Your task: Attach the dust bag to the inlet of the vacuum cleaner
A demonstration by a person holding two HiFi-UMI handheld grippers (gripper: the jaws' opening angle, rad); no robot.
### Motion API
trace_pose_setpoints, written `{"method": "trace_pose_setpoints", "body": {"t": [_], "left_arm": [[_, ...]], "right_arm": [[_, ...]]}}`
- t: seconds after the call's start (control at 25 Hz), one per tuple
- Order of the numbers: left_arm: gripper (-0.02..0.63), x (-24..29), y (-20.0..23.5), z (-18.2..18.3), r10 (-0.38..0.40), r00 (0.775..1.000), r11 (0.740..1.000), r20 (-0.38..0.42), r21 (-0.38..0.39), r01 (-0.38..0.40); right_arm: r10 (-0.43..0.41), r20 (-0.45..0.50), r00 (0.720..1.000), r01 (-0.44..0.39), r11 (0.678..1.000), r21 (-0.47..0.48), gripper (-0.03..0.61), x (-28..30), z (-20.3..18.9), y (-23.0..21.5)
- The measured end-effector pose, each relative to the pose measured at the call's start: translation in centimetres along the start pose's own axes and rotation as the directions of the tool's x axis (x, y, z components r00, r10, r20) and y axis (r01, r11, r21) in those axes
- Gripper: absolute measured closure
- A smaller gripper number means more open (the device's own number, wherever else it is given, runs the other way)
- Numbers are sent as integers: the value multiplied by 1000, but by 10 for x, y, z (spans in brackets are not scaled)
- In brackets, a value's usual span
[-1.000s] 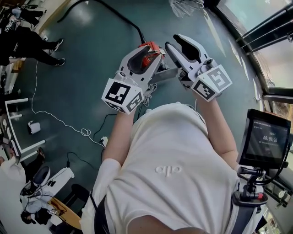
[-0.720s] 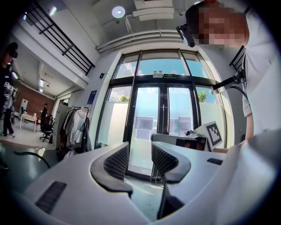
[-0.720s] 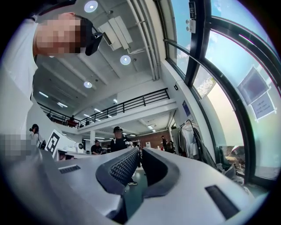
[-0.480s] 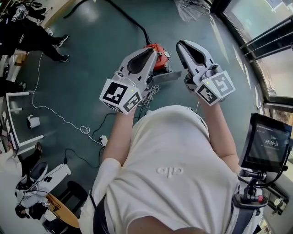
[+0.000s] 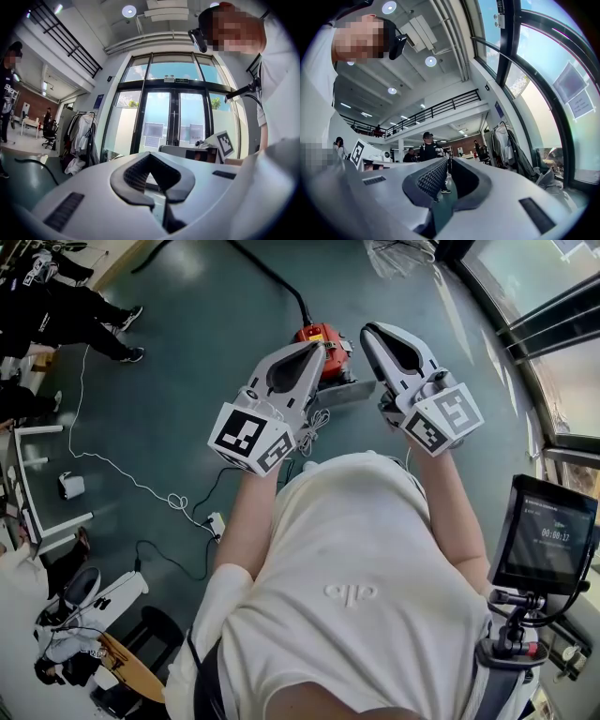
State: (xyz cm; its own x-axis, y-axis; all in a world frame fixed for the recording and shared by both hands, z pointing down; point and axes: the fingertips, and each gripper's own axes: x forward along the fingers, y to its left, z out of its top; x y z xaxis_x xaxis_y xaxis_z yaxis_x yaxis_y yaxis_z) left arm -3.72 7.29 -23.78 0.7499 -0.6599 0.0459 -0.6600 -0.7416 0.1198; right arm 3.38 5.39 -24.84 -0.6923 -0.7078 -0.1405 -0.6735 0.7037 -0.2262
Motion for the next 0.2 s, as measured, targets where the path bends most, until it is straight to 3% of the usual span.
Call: {"method": "trace_pose_setpoints", "body": {"t": [0.2], "left_arm": [[607, 2, -5, -3, -3, 1000, 1000, -16, 9, 3]], "right_arm": [[-6, -8, 1000, 6, 1000, 5, 538, -3, -1, -2]]}}
